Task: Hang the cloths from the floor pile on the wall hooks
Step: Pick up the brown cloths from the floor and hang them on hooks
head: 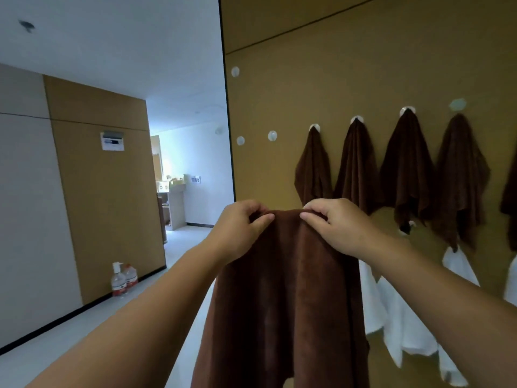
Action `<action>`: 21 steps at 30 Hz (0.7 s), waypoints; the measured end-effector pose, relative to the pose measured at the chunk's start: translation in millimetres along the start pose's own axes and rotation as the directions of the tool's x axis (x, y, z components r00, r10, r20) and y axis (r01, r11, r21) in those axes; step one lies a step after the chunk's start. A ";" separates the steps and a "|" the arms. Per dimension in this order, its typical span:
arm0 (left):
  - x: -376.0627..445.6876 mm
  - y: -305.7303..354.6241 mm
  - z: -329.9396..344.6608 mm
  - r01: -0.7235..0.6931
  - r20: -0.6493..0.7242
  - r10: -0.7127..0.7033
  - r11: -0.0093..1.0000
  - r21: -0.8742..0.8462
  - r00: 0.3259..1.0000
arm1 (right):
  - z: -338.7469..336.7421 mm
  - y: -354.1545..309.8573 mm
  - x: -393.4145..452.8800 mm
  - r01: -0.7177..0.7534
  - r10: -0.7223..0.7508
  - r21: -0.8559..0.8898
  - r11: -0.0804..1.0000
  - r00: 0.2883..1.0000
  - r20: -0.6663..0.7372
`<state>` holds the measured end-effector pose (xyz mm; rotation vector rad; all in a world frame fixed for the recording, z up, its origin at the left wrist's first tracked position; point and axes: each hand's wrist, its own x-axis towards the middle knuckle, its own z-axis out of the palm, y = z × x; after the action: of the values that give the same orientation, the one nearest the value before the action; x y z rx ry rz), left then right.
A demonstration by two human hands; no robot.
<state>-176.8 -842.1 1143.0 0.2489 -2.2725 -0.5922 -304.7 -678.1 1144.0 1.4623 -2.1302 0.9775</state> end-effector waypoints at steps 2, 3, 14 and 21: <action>38.0 -15.3 5.3 -0.025 -0.050 0.025 1.000 0.013 0.998 | 13.8 16.4 37.0 0.040 -0.039 0.023 0.999 0.998 -0.046; 57.2 -21.6 7.2 -0.032 -0.067 0.033 0.999 0.015 0.997 | 19.6 24.8 56.2 0.052 -0.049 0.040 0.998 0.997 -0.064; 271.8 -90.3 12.9 -0.094 -0.238 0.136 0.979 0.181 0.962 | 39.1 105.4 271.2 0.119 -0.134 -0.080 0.990 0.963 -0.233; 386.3 -165.0 35.6 -0.179 -0.291 0.196 0.980 0.084 0.937 | 69.0 143.2 377.7 0.081 -0.144 -0.201 0.976 0.936 -0.321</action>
<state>-470.2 -1109.3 1285.1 0.1358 -1.9934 -0.3633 -577.7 -944.6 1293.5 1.2165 -1.8180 0.8866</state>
